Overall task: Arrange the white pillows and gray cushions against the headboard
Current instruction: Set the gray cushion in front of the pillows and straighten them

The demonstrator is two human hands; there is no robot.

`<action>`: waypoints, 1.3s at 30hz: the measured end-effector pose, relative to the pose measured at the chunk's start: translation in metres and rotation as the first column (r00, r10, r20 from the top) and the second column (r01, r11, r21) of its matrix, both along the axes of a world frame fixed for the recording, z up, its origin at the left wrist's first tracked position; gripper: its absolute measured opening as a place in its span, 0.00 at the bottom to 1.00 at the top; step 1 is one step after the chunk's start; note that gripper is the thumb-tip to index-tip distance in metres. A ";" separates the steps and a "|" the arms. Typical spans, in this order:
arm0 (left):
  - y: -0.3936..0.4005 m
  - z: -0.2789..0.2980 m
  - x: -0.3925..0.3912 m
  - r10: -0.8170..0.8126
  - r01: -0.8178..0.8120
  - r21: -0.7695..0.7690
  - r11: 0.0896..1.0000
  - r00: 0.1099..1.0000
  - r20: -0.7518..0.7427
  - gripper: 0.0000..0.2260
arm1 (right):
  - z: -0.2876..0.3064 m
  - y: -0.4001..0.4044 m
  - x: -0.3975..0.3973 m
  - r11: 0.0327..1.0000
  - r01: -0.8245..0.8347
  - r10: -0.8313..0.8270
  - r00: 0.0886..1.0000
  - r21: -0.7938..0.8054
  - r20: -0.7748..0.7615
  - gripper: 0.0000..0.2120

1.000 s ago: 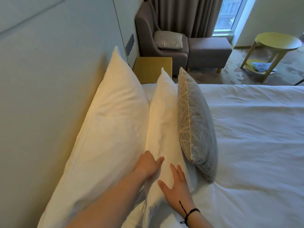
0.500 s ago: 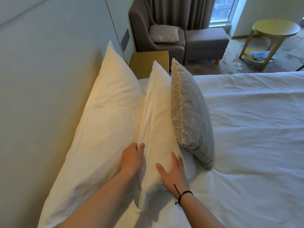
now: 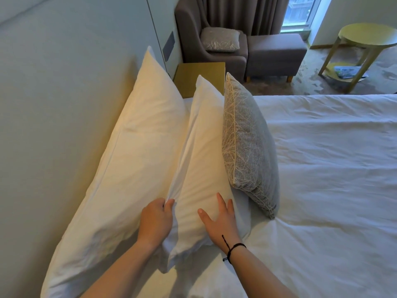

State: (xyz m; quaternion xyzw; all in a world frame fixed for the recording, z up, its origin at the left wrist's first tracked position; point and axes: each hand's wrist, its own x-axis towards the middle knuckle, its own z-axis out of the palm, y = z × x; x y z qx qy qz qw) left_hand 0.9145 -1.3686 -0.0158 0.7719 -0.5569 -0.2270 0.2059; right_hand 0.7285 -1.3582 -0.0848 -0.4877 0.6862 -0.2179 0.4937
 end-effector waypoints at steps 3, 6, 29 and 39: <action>-0.001 -0.001 -0.005 -0.029 0.027 0.040 0.999 0.998 0.054 0.21 | -0.006 0.007 -0.002 1.000 -0.004 0.004 1.000 0.006 -0.011 0.46; -0.005 0.001 -0.002 -0.074 0.048 0.126 0.991 0.974 0.216 0.16 | -0.010 0.007 -0.005 1.000 -0.022 0.023 0.999 0.021 -0.027 0.45; 0.057 -0.005 0.033 -0.334 0.141 0.495 0.858 0.884 0.328 0.09 | 0.032 -0.052 0.054 0.519 -0.853 0.598 0.320 0.051 -0.735 0.24; -0.161 0.054 -0.024 -0.304 0.303 0.100 0.948 0.953 -0.001 0.09 | 0.056 -0.138 0.045 0.899 -0.417 0.279 0.778 -0.131 -0.564 0.26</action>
